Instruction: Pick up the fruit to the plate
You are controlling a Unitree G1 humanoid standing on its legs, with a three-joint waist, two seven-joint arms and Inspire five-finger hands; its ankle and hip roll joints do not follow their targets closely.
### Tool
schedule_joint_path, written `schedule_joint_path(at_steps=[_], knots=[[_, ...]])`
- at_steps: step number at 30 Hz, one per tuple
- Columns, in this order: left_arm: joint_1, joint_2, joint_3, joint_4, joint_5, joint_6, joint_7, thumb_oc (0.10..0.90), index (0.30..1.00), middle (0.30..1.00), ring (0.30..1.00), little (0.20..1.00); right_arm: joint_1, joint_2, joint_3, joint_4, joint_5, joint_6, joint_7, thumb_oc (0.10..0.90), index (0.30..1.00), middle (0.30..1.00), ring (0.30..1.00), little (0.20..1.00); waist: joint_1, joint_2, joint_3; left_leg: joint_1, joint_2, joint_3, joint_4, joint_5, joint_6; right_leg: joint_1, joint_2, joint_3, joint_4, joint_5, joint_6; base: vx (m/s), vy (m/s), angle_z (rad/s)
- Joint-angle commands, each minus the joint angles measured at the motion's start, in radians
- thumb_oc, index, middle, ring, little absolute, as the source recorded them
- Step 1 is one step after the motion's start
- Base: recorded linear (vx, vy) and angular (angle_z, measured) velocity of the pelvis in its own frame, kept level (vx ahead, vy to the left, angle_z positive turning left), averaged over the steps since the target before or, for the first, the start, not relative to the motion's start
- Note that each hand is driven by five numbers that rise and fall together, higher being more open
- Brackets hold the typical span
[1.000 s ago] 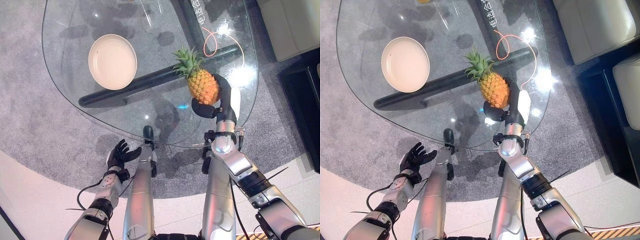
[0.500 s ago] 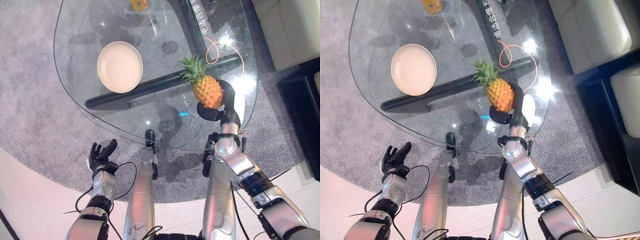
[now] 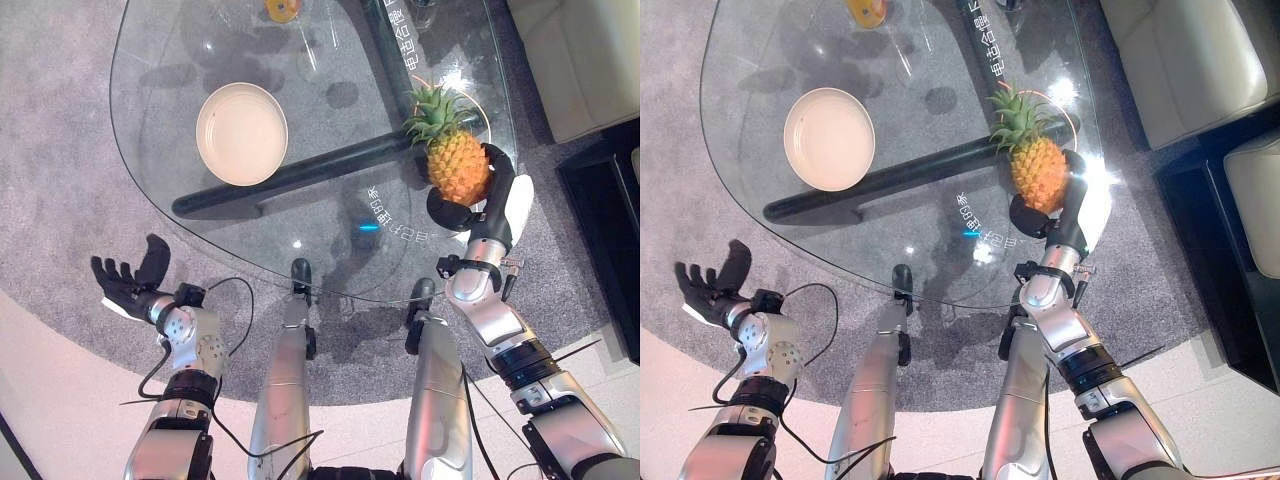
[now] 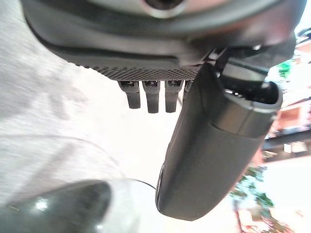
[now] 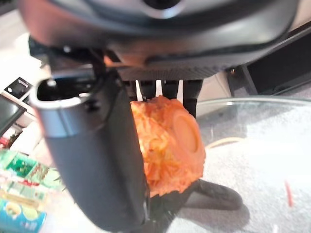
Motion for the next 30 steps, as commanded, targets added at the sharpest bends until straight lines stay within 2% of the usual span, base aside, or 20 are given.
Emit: schedule_joint_path(at_steps=[1,4,9,17,22,27,30], knots=[[-0.028,0.098,0.043,-0.061,0.134,-0.136,0.039,0.800,0.900,0.900,0.900,0.900,-0.030,-0.018,-0.055,-0.157,-0.120,-0.156,-0.083,0.100,0.300,0.300,0.300,0.200,-0.002,0.020,-0.016,-0.010,-0.037,-0.001,0.105,-0.109,0.031,0.025,0.016,-0.038,-0.122,0.089,-0.017,0.00,0.000,0.00],[-0.038,0.090,0.032,-0.140,0.185,-0.132,0.021,0.800,0.900,0.900,0.900,0.900,-0.023,-0.017,-0.065,-0.176,-0.143,-0.171,-0.082,0.100,0.300,0.300,0.300,0.200,-0.002,0.021,-0.016,-0.011,-0.037,0.000,0.106,-0.111,0.031,0.025,0.016,-0.036,-0.124,0.090,-0.016,0.00,0.000,0.00],[-0.062,0.073,-0.009,-0.287,0.122,-0.142,-0.171,0.800,0.900,0.900,0.900,0.900,-0.022,-0.007,-0.093,-0.206,-0.208,-0.232,-0.069,0.100,0.300,0.300,0.300,0.200,-0.004,0.024,-0.016,-0.018,-0.035,0.004,0.107,-0.115,0.034,0.023,0.013,-0.037,-0.130,0.095,-0.011,0.00,0.000,0.00],[-0.084,0.043,-0.064,-0.429,0.079,-0.110,-0.347,0.800,0.900,0.900,0.900,0.900,-0.041,0.020,-0.113,-0.254,-0.260,-0.264,-0.026,0.100,0.300,0.300,0.300,0.200,-0.012,0.020,-0.016,-0.017,-0.034,0.007,0.100,-0.115,0.036,0.025,0.019,-0.034,-0.141,0.102,-0.007,0.00,0.000,0.00],[-0.123,0.032,-0.105,-0.475,-0.007,-0.034,-0.491,0.800,0.900,0.900,0.900,0.900,-0.058,0.033,-0.107,-0.292,-0.287,-0.269,0.011,0.100,0.300,0.300,0.300,0.200,-0.022,0.016,-0.016,-0.009,-0.033,0.015,0.096,-0.117,0.036,0.033,0.017,-0.031,-0.154,0.110,-0.001,0.00,0.000,0.00],[-0.171,0.033,-0.147,-0.497,0.003,0.026,-0.542,0.800,0.900,0.900,0.900,0.900,-0.084,0.035,-0.100,-0.310,-0.293,-0.272,0.025,0.100,0.300,0.300,0.300,0.200,-0.031,0.012,-0.016,-0.003,-0.029,0.022,0.088,-0.114,0.037,0.039,0.020,-0.027,-0.164,0.115,0.000,0.00,0.000,0.00],[-0.196,0.032,-0.166,-0.507,-0.039,0.055,-0.572,0.800,0.900,0.900,0.900,0.900,-0.099,0.036,-0.094,-0.321,-0.302,-0.274,0.034,0.100,0.300,0.300,0.300,0.200,-0.036,0.011,-0.016,0.001,-0.027,0.026,0.082,-0.112,0.036,0.043,0.022,-0.026,-0.170,0.118,0.002,0.00,0.000,0.00]])
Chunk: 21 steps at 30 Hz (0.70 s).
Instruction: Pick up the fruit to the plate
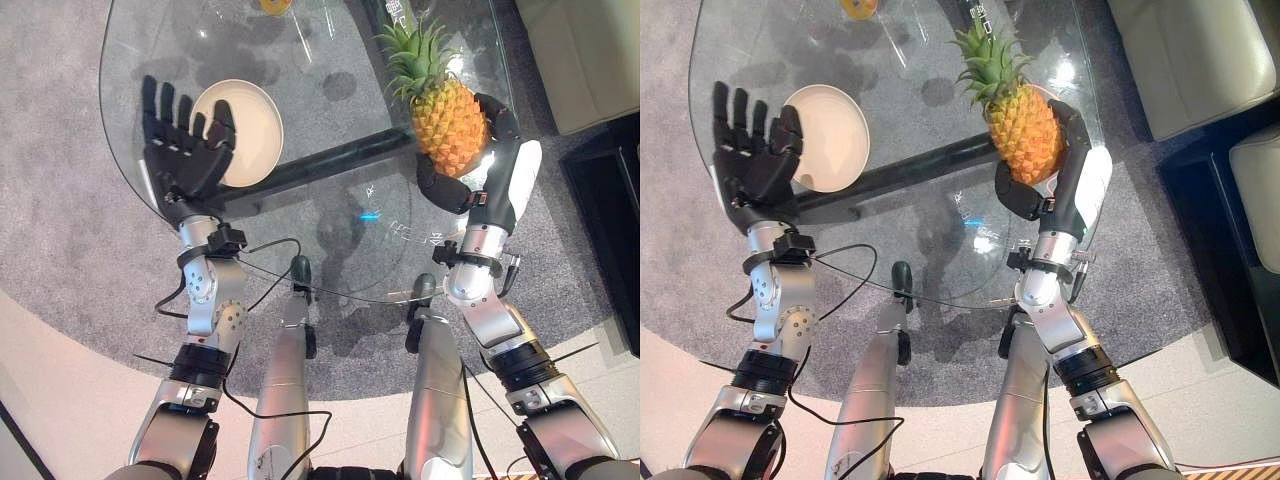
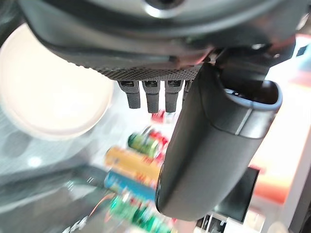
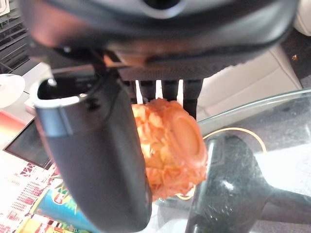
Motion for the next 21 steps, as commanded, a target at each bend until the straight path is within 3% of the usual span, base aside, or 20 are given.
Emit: schedule_joint_path(at_steps=[1,21], knots=[[-0.106,0.036,0.003,-0.112,-0.013,-0.037,-0.080,0.800,0.900,0.900,0.900,0.900,-0.116,0.000,-0.040,-0.216,-0.103,-0.124,-0.016,0.100,0.300,0.300,0.300,0.200,-0.023,0.009,-0.017,0.009,-0.027,0.016,0.093,-0.114,0.038,0.051,0.022,-0.029,-0.150,0.116,-0.003,0.00,0.007,-0.04],[-0.238,-0.032,-0.136,-0.131,-0.199,0.195,-0.281,0.800,0.900,0.900,0.900,0.900,-0.213,0.033,0.026,-0.252,-0.098,-0.103,0.042,0.100,0.300,0.300,0.300,0.200,-0.044,-0.002,-0.017,0.016,-0.024,0.038,0.072,-0.107,0.037,0.062,0.024,-0.031,-0.189,0.135,0.003,0.00,0.003,-0.01]])
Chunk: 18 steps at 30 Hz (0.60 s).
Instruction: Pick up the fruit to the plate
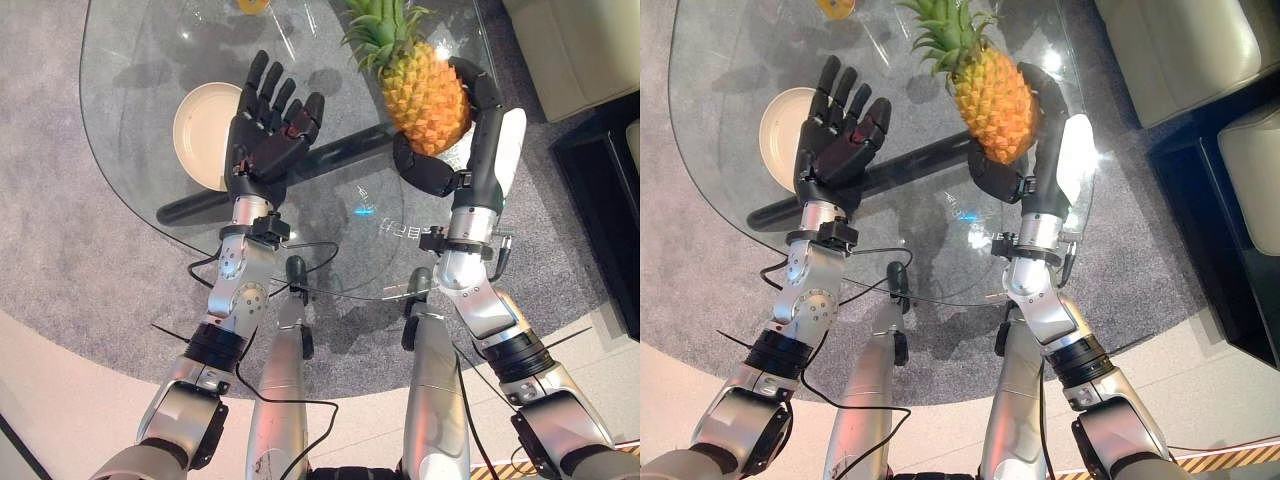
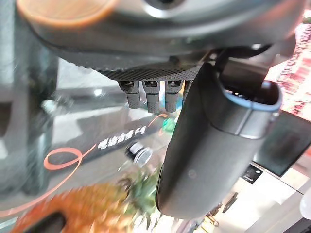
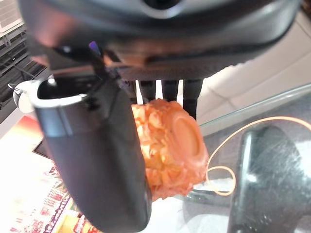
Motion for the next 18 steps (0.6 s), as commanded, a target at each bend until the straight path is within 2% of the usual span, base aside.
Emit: schedule_joint_path(at_steps=[1,10,18], knots=[[-0.118,-0.026,-0.011,-0.132,-0.046,-0.022,-0.094,0.800,0.900,0.900,0.900,0.900,-0.144,0.001,-0.014,-0.187,-0.068,-0.102,-0.015,0.100,0.300,0.300,0.300,0.200,-0.002,0.001,-0.019,0.021,-0.025,0.024,0.073,-0.105,0.033,0.061,0.023,-0.037,-0.160,0.113,-0.006,0.00,0.000,0.00],[-0.138,-0.054,-0.041,-0.145,-0.110,0.030,-0.133,0.800,0.900,0.900,0.900,0.900,-0.161,0.017,0.009,-0.197,-0.054,-0.084,0.012,0.100,0.300,0.300,0.300,0.200,-0.006,-0.004,-0.019,0.022,-0.025,0.028,0.070,-0.107,0.034,0.062,0.021,-0.040,-0.168,0.119,-0.004,0.00,-0.001,-0.03],[-0.138,-0.076,-0.050,-0.156,-0.151,0.041,-0.144,0.800,0.900,0.900,0.900,0.900,-0.163,0.031,0.039,-0.202,-0.041,-0.072,0.056,0.100,0.300,0.300,0.300,0.200,-0.004,-0.004,-0.019,0.020,-0.026,0.029,0.067,-0.106,0.036,0.060,0.019,-0.043,-0.171,0.120,-0.005,0.00,0.000,0.00]])
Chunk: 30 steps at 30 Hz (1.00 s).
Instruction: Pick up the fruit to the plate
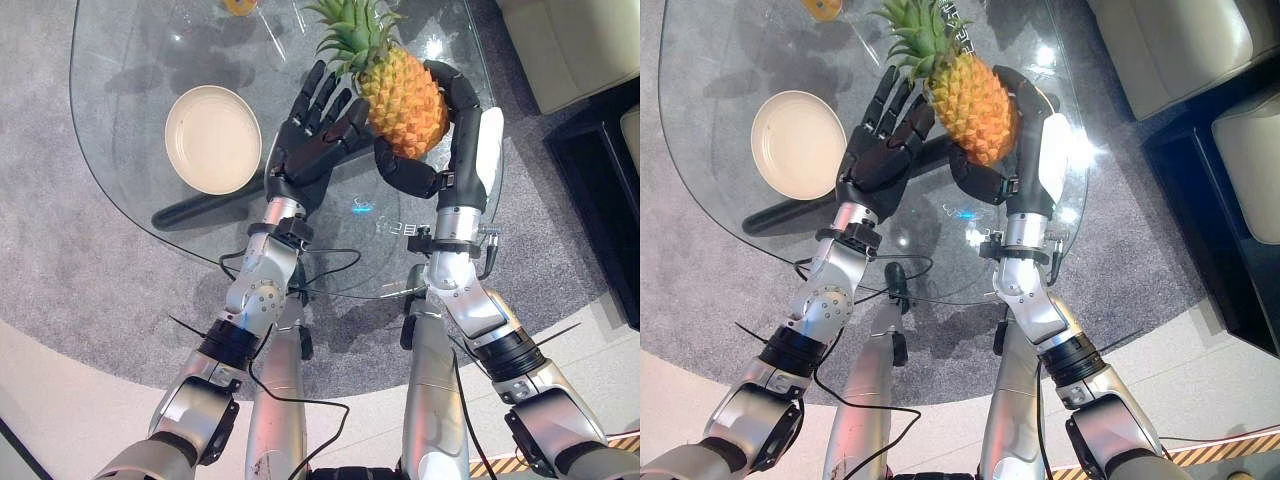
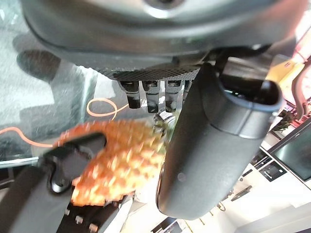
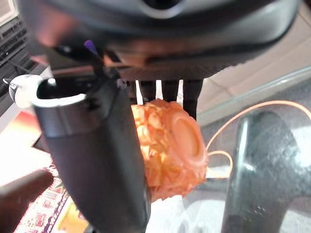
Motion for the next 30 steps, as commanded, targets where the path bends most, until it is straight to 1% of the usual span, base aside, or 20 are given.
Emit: schedule_joint_path(at_steps=[1,2,9,12,14,22,30], knots=[[-0.112,-0.017,-0.004,-0.149,-0.024,-0.039,-0.079,0.800,0.900,0.900,0.900,0.900,-0.153,0.023,-0.004,-0.203,-0.040,-0.083,0.013,0.100,0.300,0.300,0.300,0.200,0.005,-0.004,-0.019,0.019,-0.026,0.009,0.072,-0.105,0.035,0.059,0.016,-0.060,-0.141,0.100,-0.014,0.00,0.000,0.00],[-0.109,-0.020,-0.007,-0.154,-0.049,-0.042,-0.086,0.800,0.900,0.900,0.900,0.900,-0.150,0.024,0.003,-0.207,-0.044,-0.082,0.023,0.100,0.300,0.300,0.300,0.200,0.006,-0.004,-0.019,0.018,-0.027,0.008,0.073,-0.105,0.035,0.059,0.016,-0.061,-0.140,0.100,-0.015,0.00,0.000,0.00],[-0.105,-0.036,-0.002,-0.158,-0.069,-0.073,-0.075,0.800,0.900,0.900,0.900,0.900,-0.153,0.034,0.034,-0.211,-0.046,-0.060,0.045,0.100,0.300,0.300,0.300,0.200,0.011,-0.005,-0.019,0.018,-0.030,0.005,0.072,-0.104,0.035,0.059,0.014,-0.065,-0.141,0.101,-0.015,0.00,0.000,0.00],[-0.099,-0.040,0.005,-0.171,-0.087,-0.094,-0.057,0.800,0.900,0.900,0.900,0.900,-0.151,0.033,0.037,-0.214,-0.045,-0.057,0.047,0.100,0.300,0.300,0.300,0.200,0.014,-0.004,-0.019,0.015,-0.031,0.003,0.071,-0.103,0.036,0.058,0.013,-0.066,-0.141,0.102,-0.016,0.00,0.000,0.00],[-0.091,-0.049,0.013,-0.173,-0.106,-0.125,-0.048,0.800,0.900,0.900,0.900,0.900,-0.150,0.036,0.040,-0.215,-0.048,-0.053,0.048,0.100,0.300,0.300,0.300,0.200,0.015,-0.005,-0.019,0.014,-0.033,0.000,0.072,-0.103,0.037,0.057,0.013,-0.067,-0.140,0.101,-0.016,0.00,0.000,0.00],[-0.086,-0.062,0.033,-0.188,-0.118,-0.174,-0.025,0.800,0.900,0.900,0.900,0.900,-0.153,0.034,0.047,-0.214,-0.057,-0.047,0.063,0.100,0.300,0.300,0.300,0.200,0.020,-0.007,-0.019,0.016,-0.037,-0.003,0.068,-0.100,0.035,0.062,0.012,-0.072,-0.144,0.102,-0.015,0.00,0.000,0.00],[-0.077,-0.060,0.047,-0.206,-0.124,-0.195,-0.015,0.800,0.900,0.900,0.900,0.900,-0.154,0.011,0.065,-0.231,-0.099,-0.037,0.121,0.100,0.300,0.300,0.300,0.200,0.025,-0.007,-0.019,0.013,-0.040,-0.008,0.073,-0.100,0.033,0.059,0.009,-0.075,-0.138,0.101,-0.015,0.00,0.000,0.00]])
